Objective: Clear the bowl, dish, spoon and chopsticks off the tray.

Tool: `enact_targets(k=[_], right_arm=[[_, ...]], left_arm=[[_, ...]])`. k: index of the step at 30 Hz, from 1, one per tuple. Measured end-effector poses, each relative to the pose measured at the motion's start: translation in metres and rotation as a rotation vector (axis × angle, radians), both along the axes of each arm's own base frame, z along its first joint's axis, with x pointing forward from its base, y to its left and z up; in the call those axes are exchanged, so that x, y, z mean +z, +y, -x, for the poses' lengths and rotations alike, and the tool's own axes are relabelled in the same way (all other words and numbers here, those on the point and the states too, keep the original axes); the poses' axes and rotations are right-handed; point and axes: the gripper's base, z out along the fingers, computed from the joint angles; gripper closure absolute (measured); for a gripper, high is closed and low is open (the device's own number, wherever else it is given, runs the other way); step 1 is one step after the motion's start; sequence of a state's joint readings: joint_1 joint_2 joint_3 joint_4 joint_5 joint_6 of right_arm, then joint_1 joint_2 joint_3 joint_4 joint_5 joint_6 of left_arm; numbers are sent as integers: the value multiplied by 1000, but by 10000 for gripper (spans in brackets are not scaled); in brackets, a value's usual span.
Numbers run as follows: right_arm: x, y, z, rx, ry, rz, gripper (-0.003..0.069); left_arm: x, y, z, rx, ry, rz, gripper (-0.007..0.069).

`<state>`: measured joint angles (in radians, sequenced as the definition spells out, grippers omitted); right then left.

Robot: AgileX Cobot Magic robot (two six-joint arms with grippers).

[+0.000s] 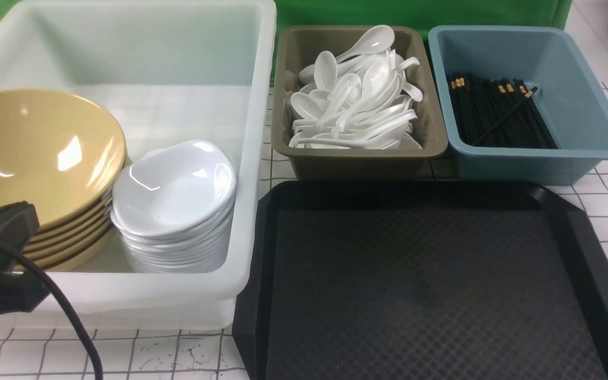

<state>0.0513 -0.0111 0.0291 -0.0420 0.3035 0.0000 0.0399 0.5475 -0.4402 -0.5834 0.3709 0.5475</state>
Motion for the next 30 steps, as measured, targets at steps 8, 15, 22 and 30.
enact_targets(k=[8, 15, 22, 30], right_arm=[[0, 0, 0, 2, 1, 7, 617], [0, 0, 0, 2, 1, 7, 612], [0, 0, 0, 2, 1, 8, 607], [0, 0, 0, 2, 1, 7, 604]], left_arm=[[0, 0, 0, -3, 5, 0, 631], [0, 0, 0, -4, 5, 0, 631], [-10, -2, 24, -14, -67, -3, 631], [-36, 4, 60, 61, -256, -67, 631]])
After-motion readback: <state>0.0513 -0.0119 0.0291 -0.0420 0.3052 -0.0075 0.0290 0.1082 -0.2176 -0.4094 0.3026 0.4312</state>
